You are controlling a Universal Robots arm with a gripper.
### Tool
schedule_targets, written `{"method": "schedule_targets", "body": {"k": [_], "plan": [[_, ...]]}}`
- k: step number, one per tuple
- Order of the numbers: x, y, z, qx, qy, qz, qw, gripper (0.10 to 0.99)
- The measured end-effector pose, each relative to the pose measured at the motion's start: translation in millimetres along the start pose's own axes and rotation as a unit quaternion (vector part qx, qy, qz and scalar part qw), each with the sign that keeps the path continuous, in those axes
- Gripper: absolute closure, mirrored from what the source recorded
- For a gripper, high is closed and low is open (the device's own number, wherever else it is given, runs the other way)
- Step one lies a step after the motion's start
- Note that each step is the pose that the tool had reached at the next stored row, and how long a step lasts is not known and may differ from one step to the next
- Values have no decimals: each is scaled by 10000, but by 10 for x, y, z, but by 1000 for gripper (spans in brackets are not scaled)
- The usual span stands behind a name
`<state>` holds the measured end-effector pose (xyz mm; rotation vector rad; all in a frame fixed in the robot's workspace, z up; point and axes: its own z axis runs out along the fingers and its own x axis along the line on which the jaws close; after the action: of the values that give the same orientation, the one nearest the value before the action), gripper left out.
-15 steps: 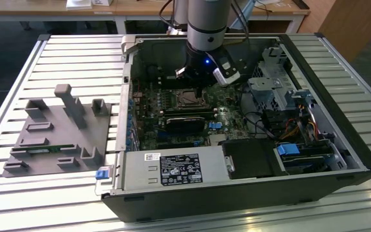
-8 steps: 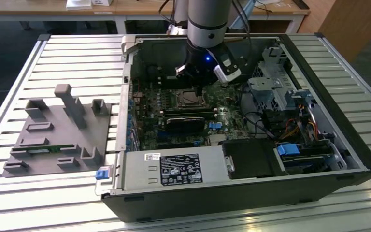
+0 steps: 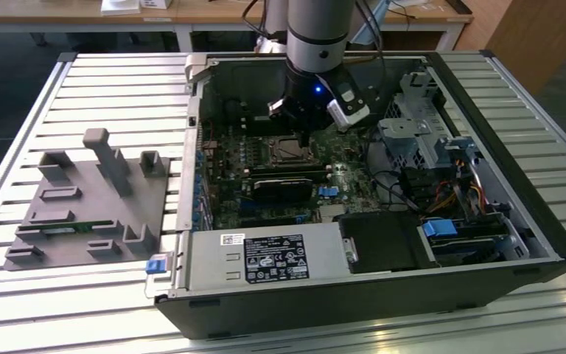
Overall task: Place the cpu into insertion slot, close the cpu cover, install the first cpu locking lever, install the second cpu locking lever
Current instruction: 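Install the second cpu locking lever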
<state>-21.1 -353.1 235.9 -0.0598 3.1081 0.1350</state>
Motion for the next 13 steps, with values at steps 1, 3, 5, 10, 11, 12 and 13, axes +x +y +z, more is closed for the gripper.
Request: {"method": "schedule_targets", "body": {"k": [1, 3, 5, 10, 11, 12, 13], "plan": [[1, -25, -3, 1, 0, 0, 10000, 980], [3, -77, -7, -1, 1, 0, 10000, 980], [4, -107, -9, -14, 24, 2, 10000, 980], [8, -190, 3, -51, 59, 7, 10000, 980], [9, -207, 5, -58, 60, 7, 10000, 980], [12, -216, 8, -66, 59, 7, 10000, 980], [26, -220, 10, -71, 59, 8, 10000, 980]]}}
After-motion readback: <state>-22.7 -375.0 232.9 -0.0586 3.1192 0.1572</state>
